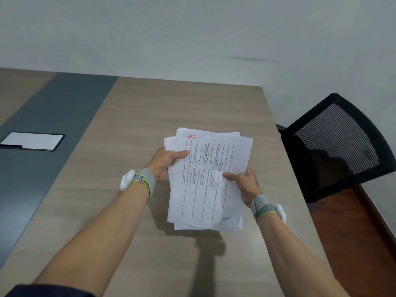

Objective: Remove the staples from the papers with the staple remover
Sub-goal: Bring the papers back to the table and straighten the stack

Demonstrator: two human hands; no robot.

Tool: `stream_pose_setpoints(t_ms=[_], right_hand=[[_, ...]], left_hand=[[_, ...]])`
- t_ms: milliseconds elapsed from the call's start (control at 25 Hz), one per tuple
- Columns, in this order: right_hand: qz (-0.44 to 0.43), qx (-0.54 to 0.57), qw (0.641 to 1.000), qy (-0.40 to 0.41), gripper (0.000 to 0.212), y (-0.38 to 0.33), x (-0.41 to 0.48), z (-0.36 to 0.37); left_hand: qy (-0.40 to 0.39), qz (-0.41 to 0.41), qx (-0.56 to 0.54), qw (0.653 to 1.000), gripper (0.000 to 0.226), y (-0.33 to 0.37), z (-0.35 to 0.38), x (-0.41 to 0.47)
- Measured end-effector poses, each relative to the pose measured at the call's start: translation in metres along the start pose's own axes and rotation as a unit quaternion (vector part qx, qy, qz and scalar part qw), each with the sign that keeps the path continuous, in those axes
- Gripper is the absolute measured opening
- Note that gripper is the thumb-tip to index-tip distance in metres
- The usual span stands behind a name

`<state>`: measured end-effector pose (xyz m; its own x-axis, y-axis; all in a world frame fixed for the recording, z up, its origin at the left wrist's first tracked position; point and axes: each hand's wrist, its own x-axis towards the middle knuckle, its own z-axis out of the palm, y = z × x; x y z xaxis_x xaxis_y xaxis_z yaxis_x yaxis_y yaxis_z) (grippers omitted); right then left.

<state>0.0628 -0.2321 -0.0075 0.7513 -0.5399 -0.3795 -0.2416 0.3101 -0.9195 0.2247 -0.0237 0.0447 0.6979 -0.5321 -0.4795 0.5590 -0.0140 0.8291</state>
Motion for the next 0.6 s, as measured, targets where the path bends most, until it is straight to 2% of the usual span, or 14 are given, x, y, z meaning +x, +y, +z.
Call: stream_pose_setpoints(t_ms=[120, 280, 440, 600], right_hand=[[0.001, -0.03, 0.999, -0.037, 0.035, -0.001, 0.001, 0.005], [-0.026, -0.08, 0.995, -0.055, 0.04, -0.021, 0.003, 0.006], [-0.094, -0.021, 0.995, -0.033, 0.051, -0.06, 0.013, 0.002], [-0.088, 0.031, 0.994, -0.051, 0.043, -0.073, 0.016, 0.001]], left_hand=[[0.023, 0.01, 0.073, 0.997, 0.027, 0.008, 0.008, 0.001], [0.033, 0.032, 0.155, 0.987, 0.028, 0.018, 0.016, 0.003], [0.011, 0.022, 0.121, 0.992, 0.03, 0.021, 0.024, -0.001], [0.023, 0.022, 0.08, 0.996, 0.034, 0.026, 0.027, -0.001]])
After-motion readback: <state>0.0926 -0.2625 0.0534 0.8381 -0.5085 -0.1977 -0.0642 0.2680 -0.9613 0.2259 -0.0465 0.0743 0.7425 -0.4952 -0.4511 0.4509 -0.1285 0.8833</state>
